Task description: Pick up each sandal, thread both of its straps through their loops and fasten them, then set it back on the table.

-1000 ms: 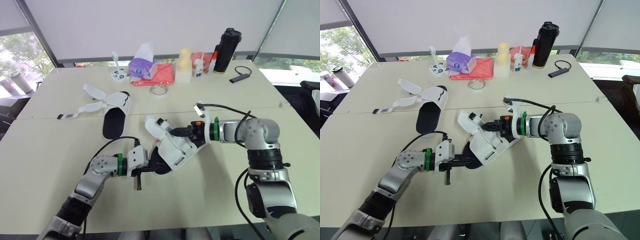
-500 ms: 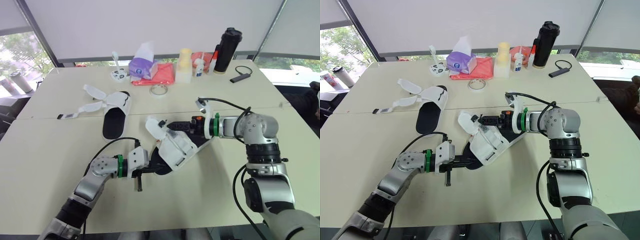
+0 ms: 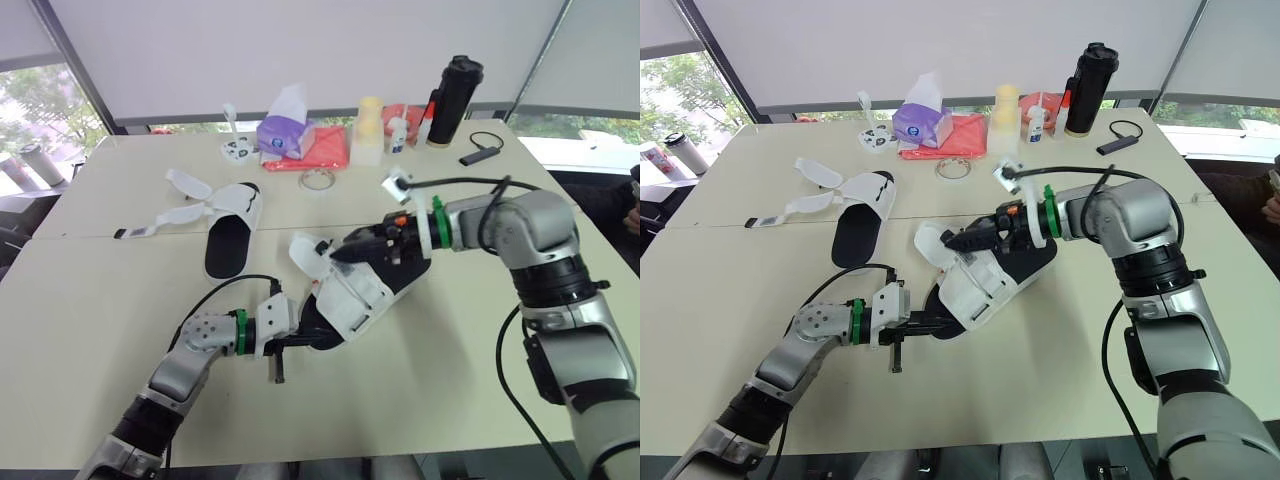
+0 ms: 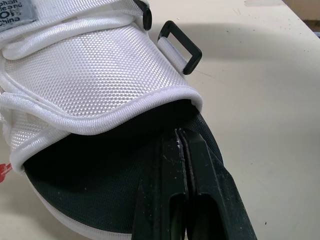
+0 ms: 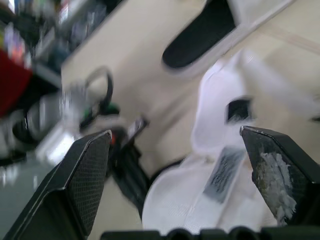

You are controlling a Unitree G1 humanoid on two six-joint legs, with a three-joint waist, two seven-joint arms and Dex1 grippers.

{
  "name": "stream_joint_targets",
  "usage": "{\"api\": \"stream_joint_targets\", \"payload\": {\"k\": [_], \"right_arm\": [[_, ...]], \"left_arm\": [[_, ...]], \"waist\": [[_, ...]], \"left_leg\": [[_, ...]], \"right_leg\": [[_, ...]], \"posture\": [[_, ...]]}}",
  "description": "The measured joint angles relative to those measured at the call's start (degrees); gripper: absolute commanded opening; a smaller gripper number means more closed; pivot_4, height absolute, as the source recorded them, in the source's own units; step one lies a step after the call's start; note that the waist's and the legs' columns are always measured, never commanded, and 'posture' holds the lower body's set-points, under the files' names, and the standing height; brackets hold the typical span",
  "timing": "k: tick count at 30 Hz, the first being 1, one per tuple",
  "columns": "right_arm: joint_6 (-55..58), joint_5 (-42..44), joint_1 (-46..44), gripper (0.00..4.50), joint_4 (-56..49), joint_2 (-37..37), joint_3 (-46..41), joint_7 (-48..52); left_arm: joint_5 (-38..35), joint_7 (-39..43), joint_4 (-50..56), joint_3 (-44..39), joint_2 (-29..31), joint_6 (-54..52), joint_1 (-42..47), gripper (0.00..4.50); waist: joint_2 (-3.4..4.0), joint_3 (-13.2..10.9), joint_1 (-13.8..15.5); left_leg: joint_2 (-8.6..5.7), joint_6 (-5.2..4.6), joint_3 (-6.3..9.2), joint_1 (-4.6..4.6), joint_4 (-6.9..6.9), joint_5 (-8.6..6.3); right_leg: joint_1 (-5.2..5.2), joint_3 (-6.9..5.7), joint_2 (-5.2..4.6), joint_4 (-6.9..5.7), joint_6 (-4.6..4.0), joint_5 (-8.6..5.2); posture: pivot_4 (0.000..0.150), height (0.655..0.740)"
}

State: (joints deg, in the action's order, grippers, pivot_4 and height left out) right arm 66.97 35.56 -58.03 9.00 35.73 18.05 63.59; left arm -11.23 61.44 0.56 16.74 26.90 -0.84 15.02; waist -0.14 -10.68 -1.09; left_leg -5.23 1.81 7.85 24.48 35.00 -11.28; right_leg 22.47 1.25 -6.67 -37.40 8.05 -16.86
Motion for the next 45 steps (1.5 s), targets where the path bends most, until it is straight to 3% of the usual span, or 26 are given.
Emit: {"api": "stream_joint_targets", "payload": {"k": [5,14,20,23,26,31,36,45], "right_arm": [[-6.3,-6.4,-2.6,4.42,6.3,-1.3,7.7,6.5],[-17.6,-17.9,-6.9,4.42,23.6,-5.6,9.7,8.6],[-17.2,-18.4,-15.4,4.42,34.8,-3.5,0.9,9.4],[-16.2,-18.5,-14.9,4.42,33.5,0.0,-0.8,12.0],[-10.2,-17.8,-8.6,4.42,28.6,3.8,-0.9,14.6],[2.2,-12.6,2.7,4.42,12.0,10.1,-2.0,15.3],[9.8,-8.1,4.8,4.42,6.7,9.1,-5.3,12.0],[12.5,-4.5,7.5,4.42,2.3,4.8,-5.9,6.3]], "left_arm": [[0.0,-0.1,0.1,0.0,0.0,0.0,-0.1,0.00],[0.0,-1.2,1.3,0.0,0.0,-0.1,-1.3,0.00],[0.0,-1.6,1.4,0.1,0.0,-0.1,-1.4,0.00],[0.1,-1.6,1.3,0.4,0.0,0.0,-1.2,0.00],[0.0,-1.5,1.2,0.5,0.0,0.0,-1.0,0.00],[0.0,-0.6,0.5,0.4,0.1,0.1,-0.3,0.00],[0.0,-0.2,-0.1,0.5,0.0,0.1,0.3,0.00],[0.0,0.6,-0.6,0.5,-0.1,0.2,0.8,0.00]], "waist": [[0.00,0.0,0.0],[0.00,0.0,0.0],[0.05,0.0,0.1],[0.02,0.0,0.2],[0.03,0.0,0.3],[0.09,0.0,0.2],[0.09,0.0,0.0],[0.09,0.0,0.2]], "left_leg": [[0.00,0.00,0.01,0.00,0.00,0.00],[-0.01,0.02,0.02,0.00,-0.02,0.00],[-0.01,0.05,0.01,0.01,-0.07,0.01],[-0.01,0.06,0.04,-0.02,-0.11,-0.01],[-0.03,0.06,-0.01,0.03,-0.11,-0.01],[0.01,0.06,-0.04,0.05,-0.12,0.00],[0.03,0.05,-0.08,0.04,0.01,0.00],[0.02,0.05,-0.07,0.04,0.01,0.00]], "right_leg": [[0.02,0.00,0.00,0.00,0.00,0.00],[0.20,0.00,0.01,-0.01,-0.01,0.00],[0.17,0.02,0.01,-0.06,-0.01,0.01],[0.17,-0.03,0.00,0.03,-0.01,0.00],[0.09,0.00,-0.04,0.03,-0.01,0.01],[0.16,0.01,-0.05,-0.01,-0.01,0.01],[0.08,0.01,-0.04,-0.02,-0.01,0.01],[0.09,0.01,-0.04,-0.02,-0.01,0.01]], "posture": [[0.150,0.7400],[0.150,0.7400],[0.150,0.7400],[0.150,0.7400],[0.150,0.7400],[0.150,0.7400],[0.150,0.7400],[0.150,0.7400]]}}
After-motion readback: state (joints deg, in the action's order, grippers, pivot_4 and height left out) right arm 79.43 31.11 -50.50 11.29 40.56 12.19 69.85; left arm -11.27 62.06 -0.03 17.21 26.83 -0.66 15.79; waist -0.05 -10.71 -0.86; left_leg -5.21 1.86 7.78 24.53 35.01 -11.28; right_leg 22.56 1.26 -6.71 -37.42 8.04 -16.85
